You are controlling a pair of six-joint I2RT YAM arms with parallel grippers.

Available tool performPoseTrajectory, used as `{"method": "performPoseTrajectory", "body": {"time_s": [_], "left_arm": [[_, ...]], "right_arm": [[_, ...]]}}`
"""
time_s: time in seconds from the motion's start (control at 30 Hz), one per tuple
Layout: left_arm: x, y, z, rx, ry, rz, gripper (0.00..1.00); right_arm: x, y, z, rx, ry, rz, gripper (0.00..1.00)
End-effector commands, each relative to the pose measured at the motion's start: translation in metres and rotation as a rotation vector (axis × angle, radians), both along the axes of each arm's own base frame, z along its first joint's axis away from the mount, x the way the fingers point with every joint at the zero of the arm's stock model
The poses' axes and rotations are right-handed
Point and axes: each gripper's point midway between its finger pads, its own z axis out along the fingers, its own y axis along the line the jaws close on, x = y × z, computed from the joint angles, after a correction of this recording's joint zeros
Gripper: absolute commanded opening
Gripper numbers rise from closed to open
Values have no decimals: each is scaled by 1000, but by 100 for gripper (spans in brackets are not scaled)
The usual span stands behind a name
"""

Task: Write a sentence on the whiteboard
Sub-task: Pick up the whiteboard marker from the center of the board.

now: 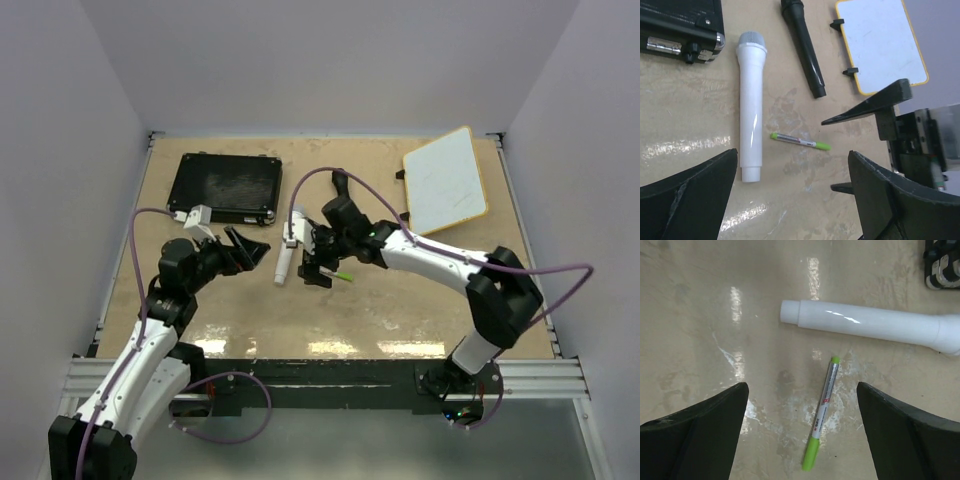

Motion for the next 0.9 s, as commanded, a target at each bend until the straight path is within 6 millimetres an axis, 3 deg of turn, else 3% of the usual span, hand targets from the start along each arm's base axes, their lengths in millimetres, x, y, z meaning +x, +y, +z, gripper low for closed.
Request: {"method": "performPoseTrajectory", "body": {"time_s": [0.0, 0.2, 0.4, 0.87], "left_arm": [[0, -3, 4, -46, 3, -4, 96], [1, 2, -3, -33, 10, 28, 95], [-2, 0, -8, -45, 21, 17, 94], [-13, -13, -13, -117, 30, -58, 88]], "right_arm": [[36, -4, -12, -133, -126, -119, 91], [39, -17, -54, -250, -101, -169, 75], [36, -24, -72, -301, -79, -173, 56], [31, -37, -107, -395, -31, -174, 43]]}}
